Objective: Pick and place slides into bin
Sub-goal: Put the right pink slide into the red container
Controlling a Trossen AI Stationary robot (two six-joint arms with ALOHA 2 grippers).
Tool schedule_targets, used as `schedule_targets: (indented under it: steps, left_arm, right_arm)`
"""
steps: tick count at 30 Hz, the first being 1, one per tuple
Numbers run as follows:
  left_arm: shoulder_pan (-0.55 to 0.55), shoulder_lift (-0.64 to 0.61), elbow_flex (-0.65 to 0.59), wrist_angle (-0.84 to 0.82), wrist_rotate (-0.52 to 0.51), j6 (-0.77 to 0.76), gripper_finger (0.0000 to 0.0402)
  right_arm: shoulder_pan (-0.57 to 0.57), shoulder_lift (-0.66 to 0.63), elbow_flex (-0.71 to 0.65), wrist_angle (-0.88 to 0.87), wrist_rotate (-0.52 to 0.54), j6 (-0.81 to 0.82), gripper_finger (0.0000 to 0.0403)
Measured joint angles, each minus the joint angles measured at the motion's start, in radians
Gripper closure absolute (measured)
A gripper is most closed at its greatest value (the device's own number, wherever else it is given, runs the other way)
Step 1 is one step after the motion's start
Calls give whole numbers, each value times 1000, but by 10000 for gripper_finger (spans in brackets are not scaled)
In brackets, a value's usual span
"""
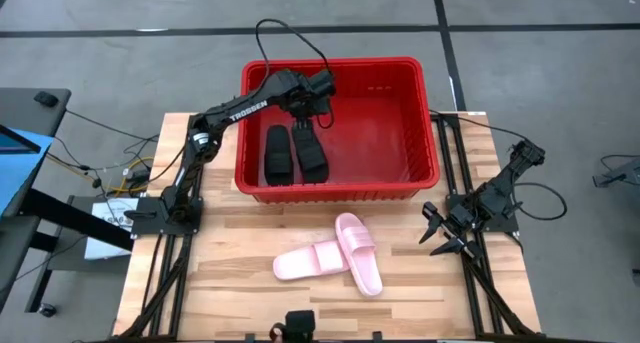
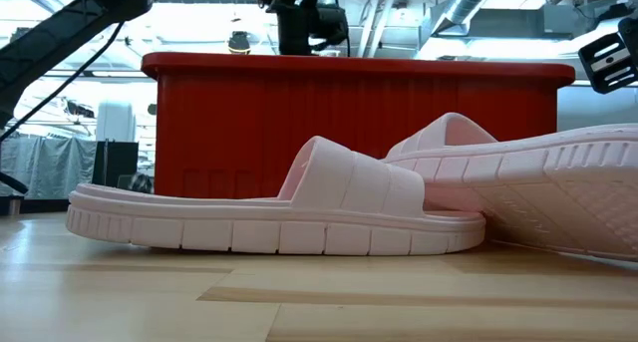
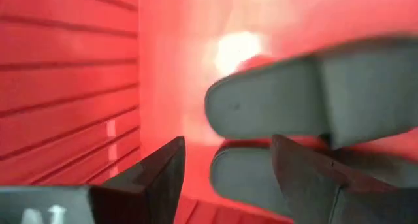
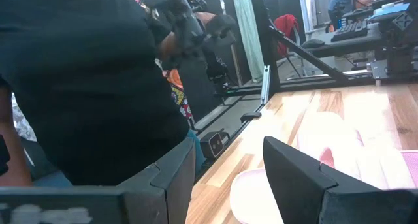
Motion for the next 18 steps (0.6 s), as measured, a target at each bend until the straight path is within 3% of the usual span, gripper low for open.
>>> schedule_targets:
  steps: [3,10,18]
  left_arm:
    - [-13,-30,31,22,91,-31,187]
    - [-38,-232,11,182,340,-130,187]
    - [-160,-466,-2,347,355,-172,187]
  right_arm:
    - [0,0,0,0,0,0,230]
    - [0,0,0,0,0,0,230]
    - [0,0,0,0,0,0,230]
